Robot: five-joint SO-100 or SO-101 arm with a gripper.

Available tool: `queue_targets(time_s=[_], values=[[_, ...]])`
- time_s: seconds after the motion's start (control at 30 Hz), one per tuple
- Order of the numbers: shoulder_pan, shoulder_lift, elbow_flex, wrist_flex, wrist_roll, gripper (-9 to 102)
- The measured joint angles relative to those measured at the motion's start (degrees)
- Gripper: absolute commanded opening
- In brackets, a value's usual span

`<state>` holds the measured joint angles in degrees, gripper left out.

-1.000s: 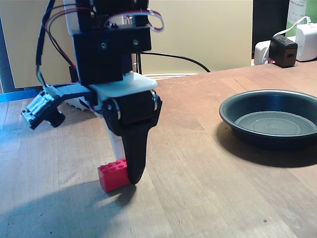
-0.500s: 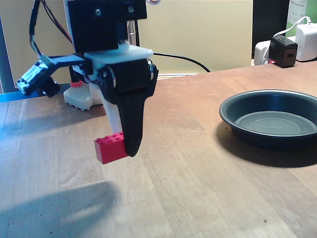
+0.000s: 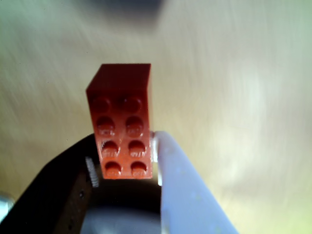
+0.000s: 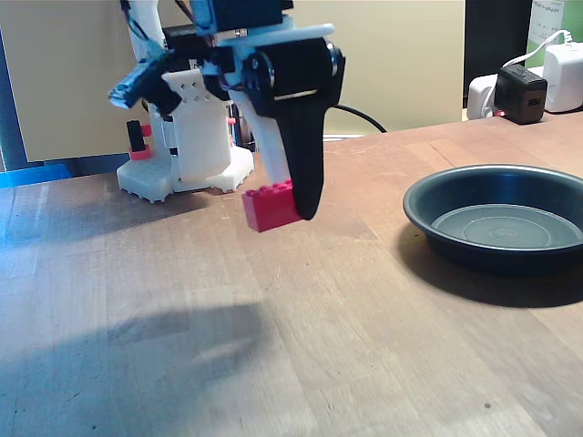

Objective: Grasp a lego block and put it in the bin.

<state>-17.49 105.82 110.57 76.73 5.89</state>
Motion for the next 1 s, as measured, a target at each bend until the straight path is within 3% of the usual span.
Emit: queue_targets(time_s=[0.37, 0.7, 1.0], values=[[-18.54, 2.55, 2.02, -0.09, 26.98, 0], [-27.95, 1.14, 0.18, -0.09, 39.20, 0], [-33.49, -13.45, -14.68, -0.09, 49.48, 0]])
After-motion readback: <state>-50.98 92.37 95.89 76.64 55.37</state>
